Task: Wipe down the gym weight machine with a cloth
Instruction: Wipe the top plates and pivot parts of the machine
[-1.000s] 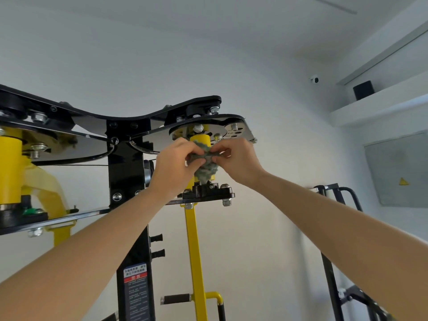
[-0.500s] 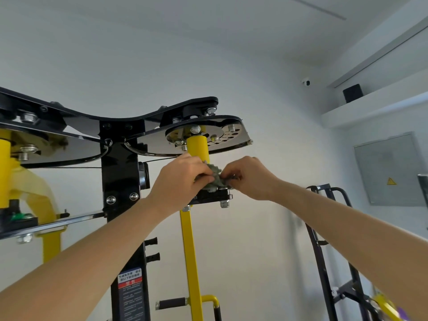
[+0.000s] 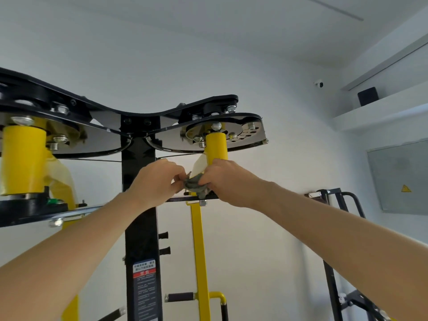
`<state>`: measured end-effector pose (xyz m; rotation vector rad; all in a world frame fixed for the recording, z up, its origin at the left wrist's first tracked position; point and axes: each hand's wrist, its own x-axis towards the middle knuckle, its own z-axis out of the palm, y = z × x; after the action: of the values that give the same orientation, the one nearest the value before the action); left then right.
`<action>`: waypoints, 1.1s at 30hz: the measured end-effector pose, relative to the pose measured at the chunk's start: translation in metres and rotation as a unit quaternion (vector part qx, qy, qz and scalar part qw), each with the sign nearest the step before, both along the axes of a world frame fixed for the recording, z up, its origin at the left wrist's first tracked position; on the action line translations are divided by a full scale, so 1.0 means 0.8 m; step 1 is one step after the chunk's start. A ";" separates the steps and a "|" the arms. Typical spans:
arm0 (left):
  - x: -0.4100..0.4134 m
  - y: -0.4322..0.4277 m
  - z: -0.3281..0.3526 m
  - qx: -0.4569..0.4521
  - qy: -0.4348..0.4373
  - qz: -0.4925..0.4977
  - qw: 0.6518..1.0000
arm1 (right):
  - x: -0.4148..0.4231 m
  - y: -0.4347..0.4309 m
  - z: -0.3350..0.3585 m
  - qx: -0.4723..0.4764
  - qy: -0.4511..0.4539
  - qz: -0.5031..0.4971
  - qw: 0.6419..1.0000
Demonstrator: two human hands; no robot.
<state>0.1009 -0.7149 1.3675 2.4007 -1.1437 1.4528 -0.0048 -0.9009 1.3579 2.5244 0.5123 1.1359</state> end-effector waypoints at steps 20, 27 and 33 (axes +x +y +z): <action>0.054 0.109 0.046 -0.002 0.254 0.080 0.964 | 0.146 0.096 0.038 0.256 0.152 0.172 0.939; 0.090 0.097 0.045 0.083 0.328 0.111 0.934 | 0.187 0.110 0.049 0.131 0.221 0.082 0.963; 0.123 0.096 0.054 0.091 0.376 0.164 0.907 | 0.234 0.124 0.057 0.133 0.269 0.046 0.953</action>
<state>0.1995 -0.6385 1.4104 2.9522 -0.7188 0.3424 0.1821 -0.8016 1.4035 3.0847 0.6473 0.5525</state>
